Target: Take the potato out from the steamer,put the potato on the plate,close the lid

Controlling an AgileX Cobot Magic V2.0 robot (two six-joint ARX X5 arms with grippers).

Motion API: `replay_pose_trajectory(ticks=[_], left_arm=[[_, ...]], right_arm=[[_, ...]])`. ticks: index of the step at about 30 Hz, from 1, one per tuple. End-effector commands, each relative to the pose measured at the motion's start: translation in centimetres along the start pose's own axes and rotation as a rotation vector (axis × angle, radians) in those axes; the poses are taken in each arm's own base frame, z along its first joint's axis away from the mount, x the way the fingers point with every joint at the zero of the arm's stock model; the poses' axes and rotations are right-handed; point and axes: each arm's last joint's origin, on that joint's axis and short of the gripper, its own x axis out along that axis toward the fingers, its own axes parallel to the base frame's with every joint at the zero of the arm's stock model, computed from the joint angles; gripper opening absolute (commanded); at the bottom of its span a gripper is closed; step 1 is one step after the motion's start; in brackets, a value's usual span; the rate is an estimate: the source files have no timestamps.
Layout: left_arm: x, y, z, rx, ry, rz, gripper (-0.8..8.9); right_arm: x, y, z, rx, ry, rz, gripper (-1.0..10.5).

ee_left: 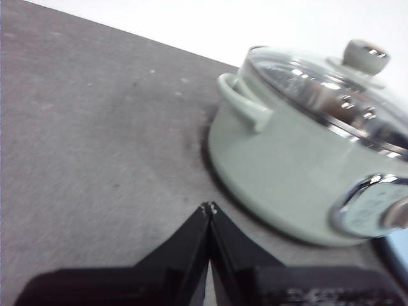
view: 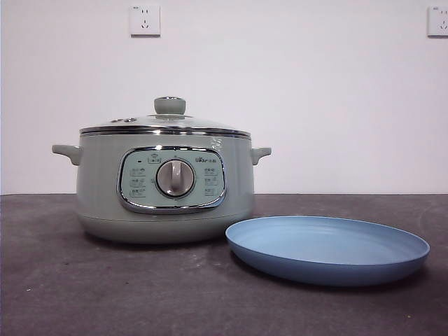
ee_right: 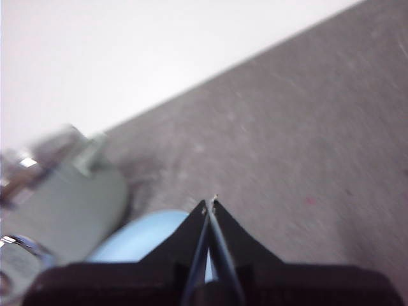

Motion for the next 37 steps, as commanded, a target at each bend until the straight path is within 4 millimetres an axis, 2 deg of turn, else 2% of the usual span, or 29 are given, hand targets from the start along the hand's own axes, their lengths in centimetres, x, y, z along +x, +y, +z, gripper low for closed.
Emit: replay_pose_trajectory(ticks=[1,8,14,20,24,29,34,35,36,37], left_arm=[[-0.8,-0.9,1.6,-0.001,-0.036,-0.037,-0.08],[-2.1,-2.6,5.0,0.007,0.031,-0.112,-0.08],[-2.1,-4.1,8.1,0.07,0.164,-0.246,-0.08],[-1.5,-5.1,10.8,0.111,0.282,-0.378,-0.08],[-1.4,-5.6,12.0,0.117,0.351,-0.43,-0.08],[-1.6,-6.1,12.7,0.127,0.414,-0.469,-0.08],[-1.8,-6.4,13.1,0.134,0.415,-0.471,0.02],[-1.8,-6.4,13.2,0.132,0.414,-0.47,0.23],[-1.9,-6.4,13.2,0.132,0.412,-0.47,0.89],[-1.9,-6.5,13.3,0.131,0.41,-0.469,2.16]], right_arm=[[-0.4,1.0,1.7,0.015,-0.025,0.033,-0.1],[-0.8,3.6,6.4,-0.028,0.073,0.122,-0.1],[-0.4,5.8,10.1,-0.11,0.273,0.234,-0.1],[0.6,7.4,12.8,-0.128,0.472,0.343,-0.1],[0.9,8.3,13.7,-0.155,0.588,0.418,-0.1],[0.9,9.3,13.7,-0.2,0.708,0.473,-0.1],[0.9,9.4,13.6,-0.206,0.73,0.487,0.0],[0.9,9.4,13.6,-0.205,0.73,0.486,0.1],[0.9,9.5,13.6,-0.205,0.73,0.486,0.2],[0.9,9.5,13.6,-0.205,0.73,0.486,0.9]])
